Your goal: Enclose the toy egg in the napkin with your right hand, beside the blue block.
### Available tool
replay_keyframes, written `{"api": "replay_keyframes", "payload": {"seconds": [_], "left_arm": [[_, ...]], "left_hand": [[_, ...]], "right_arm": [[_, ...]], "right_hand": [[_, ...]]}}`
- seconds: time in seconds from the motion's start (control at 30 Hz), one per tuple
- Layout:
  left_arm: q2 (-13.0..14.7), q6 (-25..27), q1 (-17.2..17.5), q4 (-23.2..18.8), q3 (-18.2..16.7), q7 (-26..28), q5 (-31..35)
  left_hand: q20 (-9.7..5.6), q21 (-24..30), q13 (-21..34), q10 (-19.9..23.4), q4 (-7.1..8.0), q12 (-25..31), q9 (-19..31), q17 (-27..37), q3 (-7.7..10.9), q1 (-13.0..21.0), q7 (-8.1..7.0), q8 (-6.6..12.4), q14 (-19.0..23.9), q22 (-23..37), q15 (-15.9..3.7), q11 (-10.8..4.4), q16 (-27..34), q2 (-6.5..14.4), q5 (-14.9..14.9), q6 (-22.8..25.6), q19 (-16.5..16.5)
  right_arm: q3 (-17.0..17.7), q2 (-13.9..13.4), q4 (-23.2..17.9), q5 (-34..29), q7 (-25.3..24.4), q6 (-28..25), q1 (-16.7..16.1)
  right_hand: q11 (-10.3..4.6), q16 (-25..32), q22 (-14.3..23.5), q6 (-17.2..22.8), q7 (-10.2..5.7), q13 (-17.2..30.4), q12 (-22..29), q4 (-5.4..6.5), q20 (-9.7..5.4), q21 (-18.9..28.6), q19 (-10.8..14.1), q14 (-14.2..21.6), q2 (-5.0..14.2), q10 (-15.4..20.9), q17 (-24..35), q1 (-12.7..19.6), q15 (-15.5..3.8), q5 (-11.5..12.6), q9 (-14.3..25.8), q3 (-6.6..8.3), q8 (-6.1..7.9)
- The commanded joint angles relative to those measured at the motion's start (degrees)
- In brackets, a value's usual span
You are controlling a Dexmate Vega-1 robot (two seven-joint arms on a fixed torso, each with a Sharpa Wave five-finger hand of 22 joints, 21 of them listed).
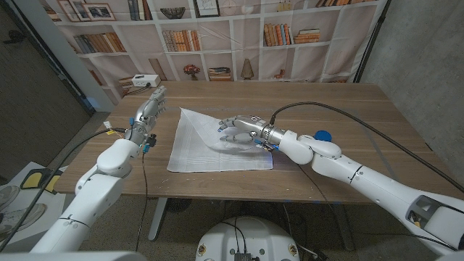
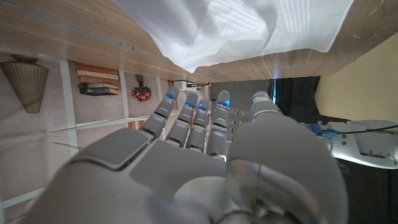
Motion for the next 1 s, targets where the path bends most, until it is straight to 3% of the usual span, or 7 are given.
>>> {"api": "replay_keyframes", "payload": {"seconds": [0.03,0.3,0.4,0.67,1.0], "left_arm": [[1.8,-2.4,-3.6,3.6,0.1,-2.9,0.3],[3.2,-4.4,-6.5,6.7,0.1,-5.1,0.4],[3.6,-5.2,-7.6,7.8,0.2,-5.9,0.2],[4.5,-6.4,-9.8,10.6,0.7,-8.2,-0.9],[5.9,-6.6,-11.4,11.8,1.0,-10.2,-1.9]], "left_hand": [[-0.02,0.0,0.1,0.2,-0.03,0.4,0.0,0.1,0.3,-0.6,-0.11,0.17,0.2,0.1,0.04,-0.08,0.2,0.0,0.6,0.3,0.1],[-0.02,-0.1,0.1,0.3,-0.07,0.4,0.0,0.1,0.34,-0.6,-0.12,0.18,0.3,0.1,-0.03,-0.04,0.2,0.0,0.6,0.3,0.2],[-0.03,-0.1,0.1,0.4,-0.08,0.5,0.0,0.1,0.36,-0.6,-0.11,0.21,0.4,0.1,-0.02,-0.09,0.3,0.0,0.6,0.4,0.2],[-0.04,-0.1,0.1,0.5,-0.12,0.5,0.0,0.1,0.39,-0.7,-0.14,0.21,0.5,0.1,-0.03,-0.08,0.3,0.0,0.6,0.5,0.4],[-0.02,-0.2,0.0,0.6,-0.17,0.5,0.0,0.1,0.43,-0.7,-0.11,0.23,0.5,0.1,0.0,-0.07,0.3,-0.1,0.6,0.6,0.5]], "right_arm": [[1.4,-1.6,-8.8,-6.1,-3.8,-6.0,-5.6],[0.0,-1.2,-10.8,-8.3,-2.4,-7.5,-6.6],[-0.7,-1.0,-11.1,-9.1,-1.2,-7.7,-6.4],[-3.2,0.1,-9.8,-10.9,0.6,-6.2,-5.3],[-5.7,2.6,-6.7,-11.9,1.9,-5.3,-4.1]], "right_hand": [[-0.19,-0.3,0.2,-0.3,-0.28,0.2,-0.1,-0.93,-0.09,-0.4,-0.5,-0.9,-0.03,-1.3,0.2,1.2,-0.86,0.2,0.2,0.15,-0.33],[0.18,-1.3,0.2,-3.2,-0.56,0.4,-0.8,-1.4,0.29,-1.8,-2.5,-4.5,-0.77,-5.1,0.3,0.6,0.24,0.2,0.4,-0.66,-1.96],[0.21,-1.9,0.2,-4.3,-0.84,0.5,-1.0,-1.81,-0.29,-2.6,-3.9,-6.4,-0.74,-6.7,0.4,0.8,0.83,0.3,0.5,-0.69,-2.53],[0.33,-2.5,0.3,-6.1,-1.24,0.5,-1.2,-3.28,-0.04,-3.7,-5.7,-9.2,-1.31,-10.1,0.1,2.3,1.51,0.9,0.6,-0.64,-3.41],[0.47,-2.7,0.3,-8.0,-1.37,0.4,-1.4,-3.31,0.65,-4.9,-7.7,-11.8,-1.6,-13.2,0.1,2.0,2.27,1.4,0.8,-1.21,-4.11]]}}
